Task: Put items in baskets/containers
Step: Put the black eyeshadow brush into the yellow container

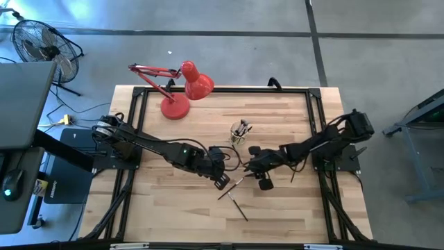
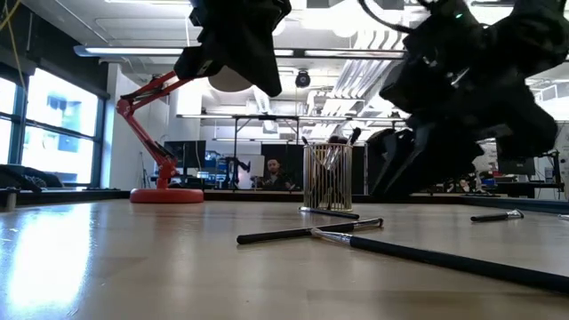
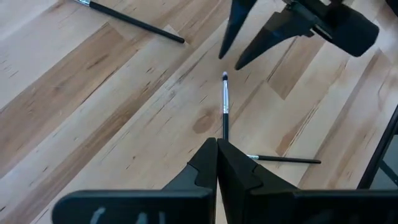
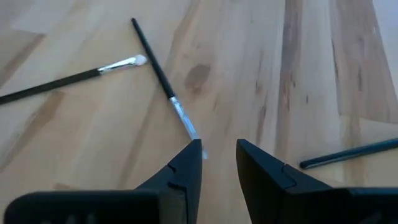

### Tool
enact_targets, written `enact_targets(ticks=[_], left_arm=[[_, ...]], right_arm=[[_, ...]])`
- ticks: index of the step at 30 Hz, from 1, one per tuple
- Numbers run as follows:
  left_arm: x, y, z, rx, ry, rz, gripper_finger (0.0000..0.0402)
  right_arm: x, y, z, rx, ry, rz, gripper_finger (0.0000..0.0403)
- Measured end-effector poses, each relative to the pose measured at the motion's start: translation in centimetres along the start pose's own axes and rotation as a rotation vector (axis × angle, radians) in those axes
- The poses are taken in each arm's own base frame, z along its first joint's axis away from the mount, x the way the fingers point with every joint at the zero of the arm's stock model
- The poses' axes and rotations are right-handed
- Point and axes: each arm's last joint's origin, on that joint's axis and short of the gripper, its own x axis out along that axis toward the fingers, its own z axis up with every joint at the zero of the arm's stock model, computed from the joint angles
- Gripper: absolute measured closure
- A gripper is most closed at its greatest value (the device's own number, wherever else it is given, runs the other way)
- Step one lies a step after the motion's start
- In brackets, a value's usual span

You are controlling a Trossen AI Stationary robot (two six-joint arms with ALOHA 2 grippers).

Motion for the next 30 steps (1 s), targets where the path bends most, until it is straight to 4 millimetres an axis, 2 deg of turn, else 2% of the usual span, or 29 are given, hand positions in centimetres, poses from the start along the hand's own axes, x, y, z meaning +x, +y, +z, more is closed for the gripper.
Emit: enact_targets(ticks=[9, 24, 30], left_arm=[[0.0, -0.1, -0.1, -0.008, 0.034, -0.03, 0.0399], [0.0, -0.2, -0.1, -0.031, 0.036, -0.036, 0.0399], [0.0, -0.2, 0.0, -0.033, 0.006, -0.028, 0.0399]], right_arm=[[1.2, 0.5, -1.6, -0.155, 0.082, 0.013, 0.0308], [1.6, 0.4, -1.4, -0.168, 0.041, -0.028, 0.0309], [2.5, 0.5, -2.0, -0.169, 0.033, -0.01, 0.0309]])
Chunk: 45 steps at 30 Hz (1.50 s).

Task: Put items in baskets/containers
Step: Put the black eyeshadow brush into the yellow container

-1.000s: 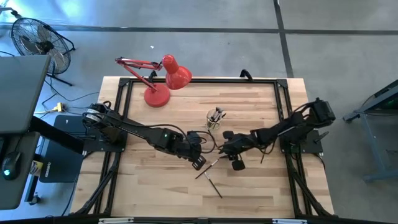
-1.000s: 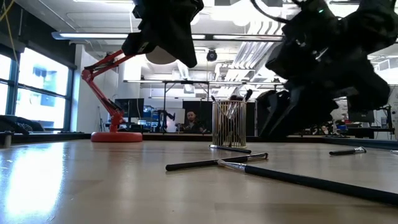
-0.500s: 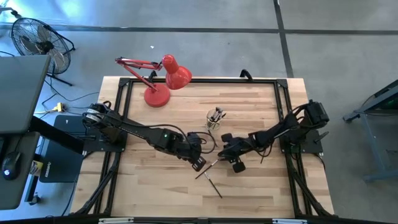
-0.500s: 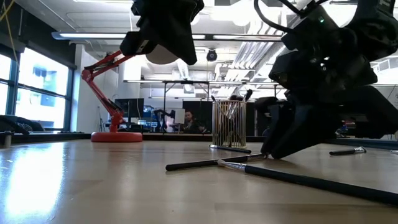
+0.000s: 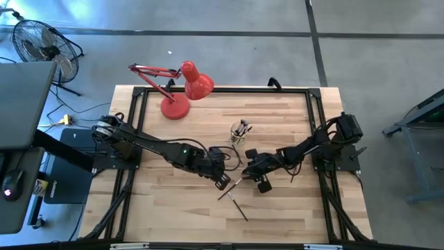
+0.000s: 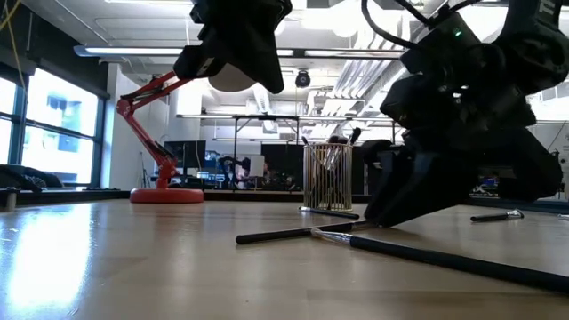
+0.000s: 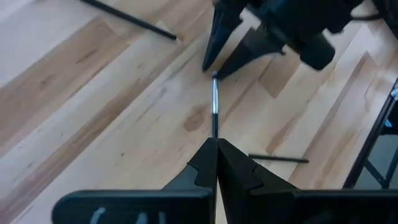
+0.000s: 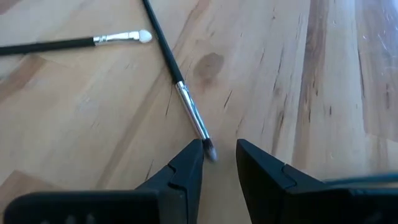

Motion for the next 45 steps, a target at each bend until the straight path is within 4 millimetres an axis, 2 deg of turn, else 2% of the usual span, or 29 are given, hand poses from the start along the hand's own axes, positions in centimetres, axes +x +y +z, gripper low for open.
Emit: enact_targets(ticks=[4, 10, 16, 19, 28, 36, 40, 45], left_arm=[[0.0, -0.2, 0.2, -0.003, -0.026, -0.016, 0.0399], [0.0, -0.3, 0.2, 0.002, -0.029, -0.021, 0.0399], [0.9, -0.5, 0.1, 0.027, -0.032, -0.031, 0.0399], [2.0, -0.7, 0.0, 0.05, -0.036, -0.034, 0.0399], [5.4, -0.6, -0.9, 0.081, 0.003, -0.018, 0.0399], [5.4, -0.8, -0.6, 0.124, 0.001, -0.056, 0.0398], [5.5, -0.8, 0.2, 0.129, -0.025, -0.082, 0.0374], [5.7, -0.3, 1.0, 0.109, -0.023, -0.093, 0.0313]], right_arm=[[0.5, 0.6, -0.3, 0.002, 0.011, 0.012, 0.0322], [0.6, 1.1, -0.5, 0.028, 0.027, 0.024, 0.0393], [0.6, 1.0, -0.6, 0.165, 0.042, -0.019, 0.0399], [0.6, 1.0, -0.7, 0.224, 0.042, -0.025, 0.04], [-0.3, 1.1, 0.5, 0.252, -0.017, -0.049, 0.0402], [-0.9, 1.0, 0.9, 0.239, -0.03, -0.06, 0.0403], [-0.9, 1.0, 1.1, 0.239, -0.041, -0.058, 0.0403], [-0.9, 1.0, 1.2, 0.239, -0.048, -0.054, 0.0403]])
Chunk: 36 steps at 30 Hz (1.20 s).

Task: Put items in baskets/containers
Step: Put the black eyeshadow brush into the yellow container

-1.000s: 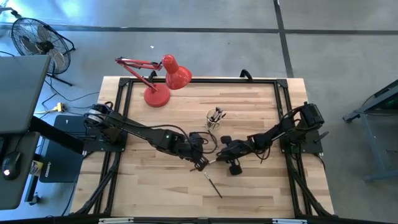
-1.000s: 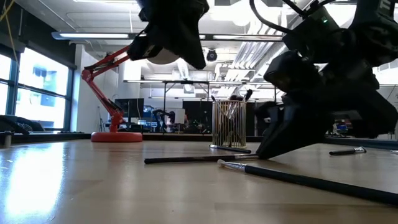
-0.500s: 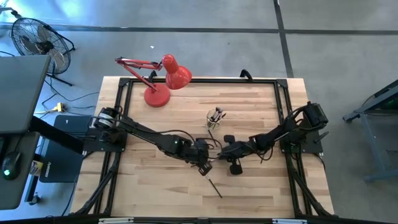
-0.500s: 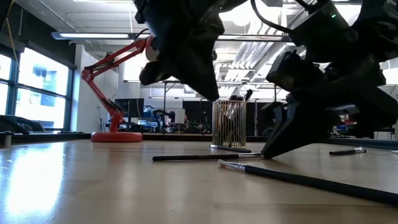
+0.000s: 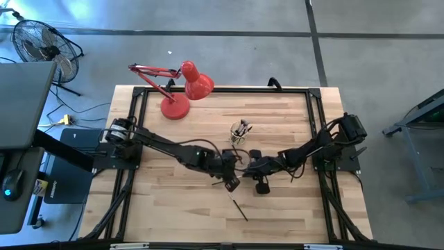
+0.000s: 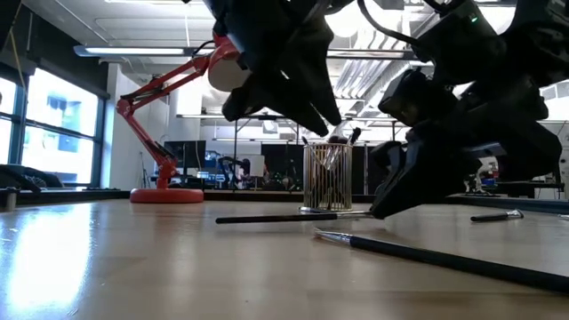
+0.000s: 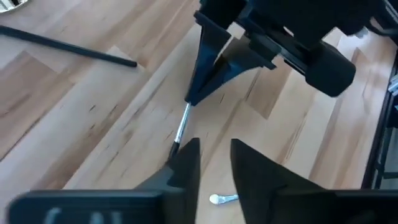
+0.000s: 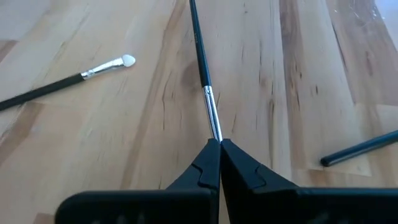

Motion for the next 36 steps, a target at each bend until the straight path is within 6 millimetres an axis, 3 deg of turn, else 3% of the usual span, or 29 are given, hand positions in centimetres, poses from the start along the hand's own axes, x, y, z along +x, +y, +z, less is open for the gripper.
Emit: enact_targets(ticks=[7, 24, 36], left_arm=[[0.1, 0.5, 0.6, 0.093, 0.008, -0.001, 0.0263], [0.0, 1.9, -0.3, 0.246, 0.231, 0.007, 0.0261], [3.0, 2.6, -2.0, 0.245, 0.403, 0.005, 0.0261]], right_arm=[[0.0, 0.0, 0.4, 0.002, -0.036, 0.004, 0.0402], [0.0, 0.1, 1.2, 0.005, -0.108, 0.023, 0.0402], [0.3, -0.2, 2.6, -0.005, -0.104, 0.03, 0.0402]])
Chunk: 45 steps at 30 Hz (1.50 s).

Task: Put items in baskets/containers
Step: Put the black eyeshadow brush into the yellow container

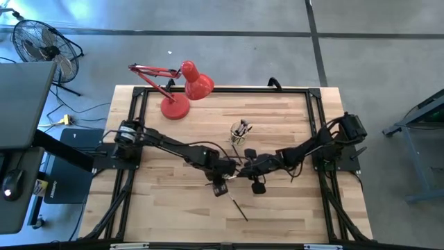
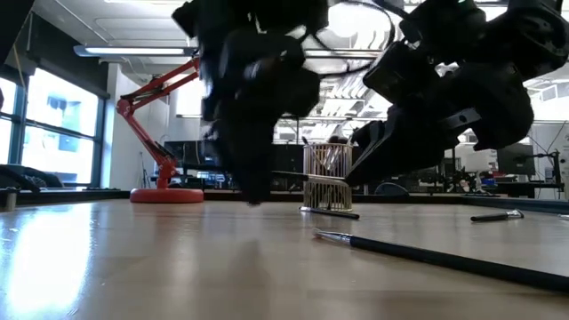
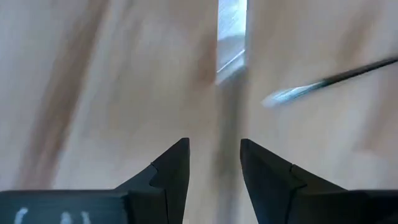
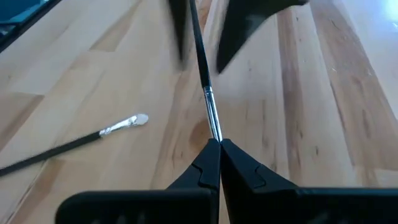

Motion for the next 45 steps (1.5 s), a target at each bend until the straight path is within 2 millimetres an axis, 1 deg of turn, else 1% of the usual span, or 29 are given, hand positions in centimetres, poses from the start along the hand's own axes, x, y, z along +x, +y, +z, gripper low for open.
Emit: enact_targets(ticks=[2, 4, 5, 7, 11, 14, 15, 20, 23, 25, 27, 31, 35, 38, 40, 42, 45], left_arm=[[0.7, -0.5, 0.5, 0.004, -0.011, -0.03, 0.0263], [1.0, 0.0, -0.2, -0.007, 0.058, 0.012, 0.027], [1.1, 0.0, -0.2, -0.007, 0.062, 0.011, 0.0276], [1.2, -0.4, 0.4, -0.009, 0.02, -0.021, 0.0291], [1.8, 0.0, 0.1, -0.024, 0.056, -0.004, 0.0335], [1.3, -0.4, 0.3, -0.017, 0.061, -0.05, 0.0383], [1.3, -0.4, 0.3, -0.023, 0.067, -0.047, 0.0391], [1.4, -0.3, 0.3, -0.041, 0.061, -0.039, 0.0394], [1.4, -0.4, 0.4, -0.109, 0.045, -0.026, 0.0395], [1.6, -0.4, 0.4, -0.113, 0.023, -0.024, 0.0396], [2.1, -0.5, -0.1, -0.124, -0.001, -0.015, 0.0397], [3.0, -0.9, -1.7, -0.16, -0.041, -0.002, 0.0398], [3.3, -1.0, -3.4, -0.225, -0.167, -0.027, 0.0398], [3.3, -0.8, -4.3, -0.298, -0.328, -0.06, 0.0398], [2.9, -0.4, -5.1, -0.356, -0.434, -0.075, 0.0398], [2.5, -0.2, -5.2, -0.421, -0.573, -0.135, 0.0398], [2.5, 0.2, -5.5, -0.496, -0.735, -0.207, 0.0398]], right_arm=[[0.0, -0.1, 0.0, 0.002, 0.0, 0.002, 0.0402], [0.0, -0.1, 0.1, 0.005, -0.002, 0.004, 0.0402], [0.0, -0.1, 0.1, 0.005, 0.001, 0.006, 0.0402], [0.0, -0.1, 0.1, 0.005, 0.0, 0.009, 0.0402], [0.0, -0.1, -0.1, 0.006, 0.017, 0.008, 0.0403], [0.0, -0.1, -0.1, 0.006, 0.018, 0.011, 0.0403], [0.0, -0.1, -0.1, 0.006, 0.017, 0.016, 0.0402], [0.0, -0.2, -0.2, 0.043, 0.025, -0.002, 0.0388], [-0.1, -0.2, -0.3, 0.07, 0.044, -0.013, 0.0367], [-0.3, -0.3, -0.3, 0.093, 0.065, -0.021, 0.0349], [-1.0, -0.5, 0.0, 0.105, 0.092, -0.029, 0.0331], [-2.7, -0.8, 0.3, 0.137, 0.17, -0.07, 0.0301], [-4.5, -1.0, 0.8, 0.239, 0.201, -0.139, 0.0284], [-5.3, -1.0, 1.4, 0.314, 0.177, -0.156, 0.028], [-5.3, -1.0, 1.7, 0.4, 0.139, -0.165, 0.0279], [-5.1, -1.0, 1.9, 0.506, 0.101, -0.166, 0.0279], [-4.5, -1.2, 2.4, 0.672, 0.016, -0.152, 0.0279]])
